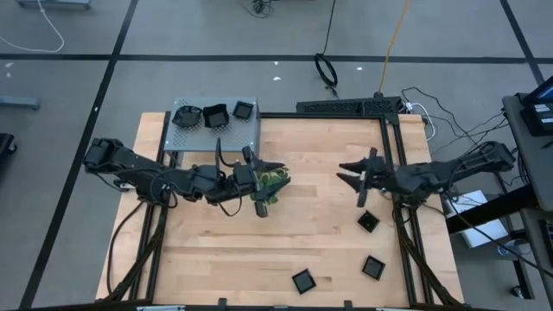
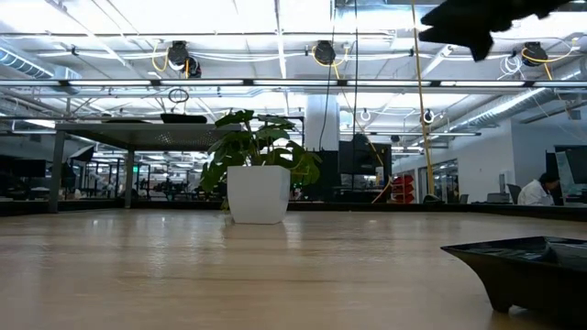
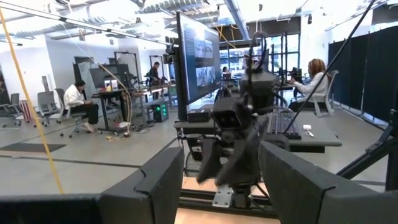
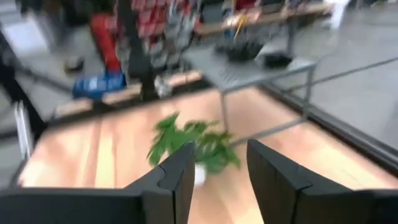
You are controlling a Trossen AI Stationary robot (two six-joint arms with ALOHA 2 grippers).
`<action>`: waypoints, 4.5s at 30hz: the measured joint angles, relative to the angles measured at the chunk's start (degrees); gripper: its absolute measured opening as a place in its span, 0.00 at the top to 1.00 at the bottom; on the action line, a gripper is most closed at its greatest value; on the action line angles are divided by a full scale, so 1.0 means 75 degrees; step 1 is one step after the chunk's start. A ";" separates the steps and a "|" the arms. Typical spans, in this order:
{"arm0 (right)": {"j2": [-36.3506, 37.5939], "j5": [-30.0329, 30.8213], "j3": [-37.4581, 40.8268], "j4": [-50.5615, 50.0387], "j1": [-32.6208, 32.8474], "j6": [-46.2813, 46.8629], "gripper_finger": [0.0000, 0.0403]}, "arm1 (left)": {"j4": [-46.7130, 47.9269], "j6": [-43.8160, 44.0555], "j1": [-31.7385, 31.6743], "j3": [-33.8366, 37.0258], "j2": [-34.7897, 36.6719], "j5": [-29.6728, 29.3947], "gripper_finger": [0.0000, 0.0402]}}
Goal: Pick & Place Mini shaped plates
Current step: Move the square plate to the center of the table
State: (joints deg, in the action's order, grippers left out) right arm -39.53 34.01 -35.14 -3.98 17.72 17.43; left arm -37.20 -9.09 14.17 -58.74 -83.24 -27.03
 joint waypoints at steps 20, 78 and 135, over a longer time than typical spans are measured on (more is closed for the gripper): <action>-0.5972 -0.5733 -0.1410 0.2034 0.0427 0.1357 0.67 | 0.0380 0.0654 0.0620 -0.0009 0.0757 0.0009 0.47; -0.9277 -0.5755 -0.3142 0.2910 0.1201 -0.0219 1.00 | 0.1908 0.0678 0.1329 0.0000 0.1227 0.0001 0.47; -0.9342 -0.4549 -0.3460 0.2938 -0.0970 0.1160 0.67 | 0.1727 0.0646 0.1148 0.0000 0.1224 -0.0015 0.47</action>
State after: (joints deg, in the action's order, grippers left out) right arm -109.60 -0.11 -61.09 18.05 10.44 26.13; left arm -24.25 -4.25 22.79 -58.74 -74.06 -27.14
